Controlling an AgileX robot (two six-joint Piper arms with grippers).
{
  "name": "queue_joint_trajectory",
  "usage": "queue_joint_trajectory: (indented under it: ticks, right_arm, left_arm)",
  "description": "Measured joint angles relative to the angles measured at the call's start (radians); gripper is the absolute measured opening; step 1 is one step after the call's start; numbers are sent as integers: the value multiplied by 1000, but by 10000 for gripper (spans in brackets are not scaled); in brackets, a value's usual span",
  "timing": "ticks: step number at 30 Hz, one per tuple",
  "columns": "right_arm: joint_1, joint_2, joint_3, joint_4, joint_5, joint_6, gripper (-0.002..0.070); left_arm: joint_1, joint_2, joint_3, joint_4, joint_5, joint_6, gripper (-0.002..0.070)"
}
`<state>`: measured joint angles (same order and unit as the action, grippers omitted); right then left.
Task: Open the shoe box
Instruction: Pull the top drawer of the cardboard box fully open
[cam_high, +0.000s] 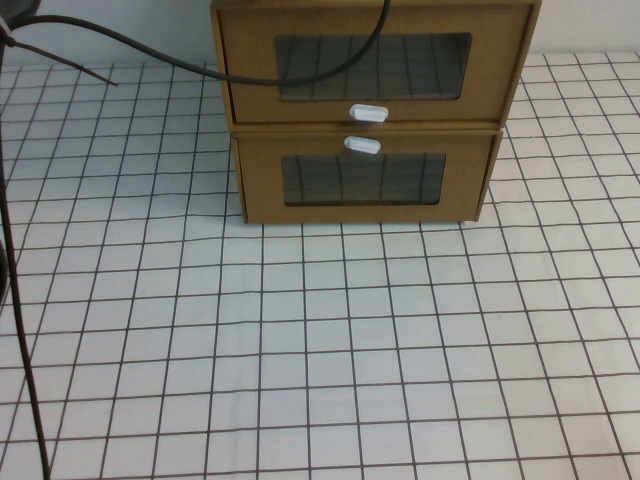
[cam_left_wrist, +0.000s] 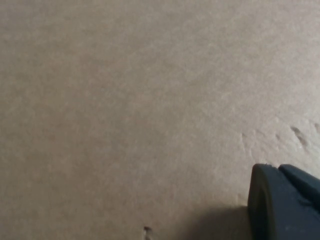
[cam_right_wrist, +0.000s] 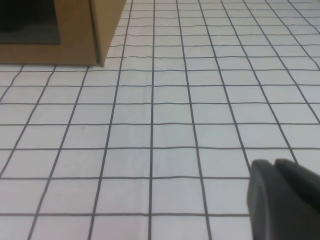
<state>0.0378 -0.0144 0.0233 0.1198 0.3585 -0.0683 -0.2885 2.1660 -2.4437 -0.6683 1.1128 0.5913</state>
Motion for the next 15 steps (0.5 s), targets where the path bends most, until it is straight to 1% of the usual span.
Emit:
queue_joint_trajectory:
  ticks: [4, 7, 12, 15]
  right_arm:
    - [0, 0, 0, 0, -11, 0, -13]
    - [0, 0, 0, 40, -80, 0, -13]
    - [0, 0, 0, 212, -236, 0, -14]
    - [0, 0, 0, 373, -304, 0, -14]
  left_arm:
    - [0, 0, 0, 0, 0, 0, -3]
    - [0, 0, 0, 0, 0, 0, -3]
    - [0, 0, 0, 0, 0, 0, -3]
    - [0, 0, 0, 0, 0, 0, -3]
